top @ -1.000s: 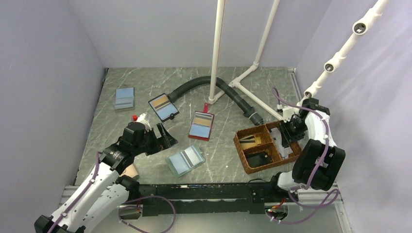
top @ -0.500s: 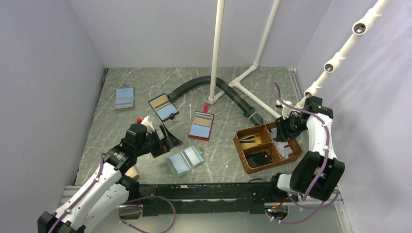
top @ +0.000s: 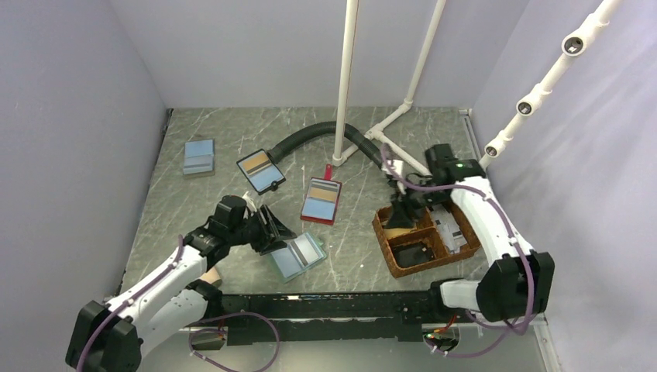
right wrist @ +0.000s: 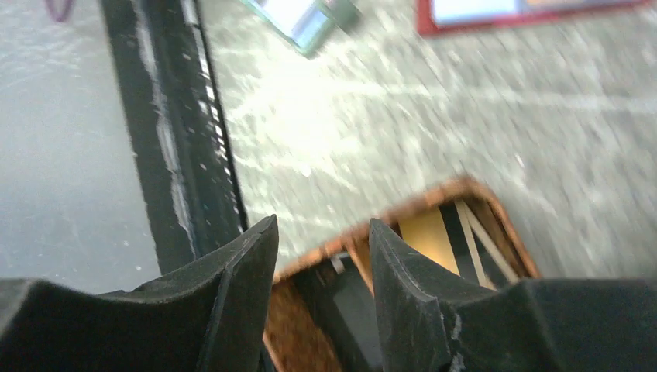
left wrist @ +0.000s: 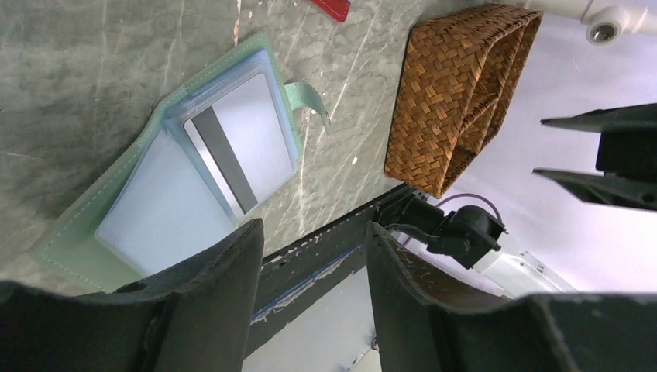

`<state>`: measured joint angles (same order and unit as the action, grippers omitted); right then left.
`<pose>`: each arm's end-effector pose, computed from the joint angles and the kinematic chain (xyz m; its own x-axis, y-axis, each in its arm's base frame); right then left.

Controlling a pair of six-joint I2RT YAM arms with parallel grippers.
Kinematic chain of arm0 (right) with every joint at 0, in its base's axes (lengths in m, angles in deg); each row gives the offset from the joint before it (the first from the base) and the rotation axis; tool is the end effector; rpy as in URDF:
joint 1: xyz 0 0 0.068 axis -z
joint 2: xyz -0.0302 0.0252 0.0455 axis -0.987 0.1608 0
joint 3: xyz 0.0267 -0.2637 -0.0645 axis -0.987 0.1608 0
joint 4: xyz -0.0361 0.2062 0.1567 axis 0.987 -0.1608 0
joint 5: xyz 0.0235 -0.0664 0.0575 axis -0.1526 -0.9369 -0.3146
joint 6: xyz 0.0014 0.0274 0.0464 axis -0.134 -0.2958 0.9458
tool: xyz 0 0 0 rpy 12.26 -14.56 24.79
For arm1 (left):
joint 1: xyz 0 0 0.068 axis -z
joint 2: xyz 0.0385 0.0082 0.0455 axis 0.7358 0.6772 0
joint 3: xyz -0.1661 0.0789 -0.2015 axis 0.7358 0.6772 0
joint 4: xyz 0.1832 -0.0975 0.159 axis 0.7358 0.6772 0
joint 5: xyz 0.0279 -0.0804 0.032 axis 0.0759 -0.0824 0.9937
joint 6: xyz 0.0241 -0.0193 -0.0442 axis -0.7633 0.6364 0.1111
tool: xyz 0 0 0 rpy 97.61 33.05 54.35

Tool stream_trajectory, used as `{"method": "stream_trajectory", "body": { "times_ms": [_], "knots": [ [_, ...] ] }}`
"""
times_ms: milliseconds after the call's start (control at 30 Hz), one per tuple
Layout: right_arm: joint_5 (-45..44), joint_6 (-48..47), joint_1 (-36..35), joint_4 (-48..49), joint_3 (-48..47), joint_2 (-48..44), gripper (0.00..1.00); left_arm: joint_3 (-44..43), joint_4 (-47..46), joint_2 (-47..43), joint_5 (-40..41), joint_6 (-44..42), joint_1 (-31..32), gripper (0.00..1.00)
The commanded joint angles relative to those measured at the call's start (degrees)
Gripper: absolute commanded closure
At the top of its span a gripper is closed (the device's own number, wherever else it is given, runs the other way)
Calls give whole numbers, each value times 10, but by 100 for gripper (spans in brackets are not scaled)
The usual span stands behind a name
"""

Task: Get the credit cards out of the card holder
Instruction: Remove the credit card from the card holder.

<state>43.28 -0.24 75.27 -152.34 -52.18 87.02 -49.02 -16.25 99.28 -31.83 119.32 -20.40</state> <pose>0.2095 0.0467 0.2855 -0.4090 -0.5805 -0.7041 -0.9107 0.3083 0.2749 0.1512 -0.0934 0.1964 -0.8780 -0.4677 -0.1013 -0.2075 0.5628 -0.8001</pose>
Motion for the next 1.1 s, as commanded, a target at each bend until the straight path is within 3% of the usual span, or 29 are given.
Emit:
{"method": "stream_trajectory", "body": {
  "times_ms": [0, 233, 500, 633, 1067],
  "knots": [
    [77, 163, -123, 156, 6, 43, 51, 3, -65, 35, -18, 25, 12, 45],
    [66, 394, -267, 327, -22, 189, 59, 38, -138, 89, 33, 66, 62, 48],
    [43, 600, -374, 416, -74, 335, 61, 72, -139, 99, 90, 94, 88, 49],
    [36, 637, -385, 444, -76, 370, 62, 90, -141, 83, 105, 104, 89, 48],
    [-10, 621, -387, 423, -100, 410, 65, 104, -151, 74, 118, 107, 89, 49]
  ]
}}
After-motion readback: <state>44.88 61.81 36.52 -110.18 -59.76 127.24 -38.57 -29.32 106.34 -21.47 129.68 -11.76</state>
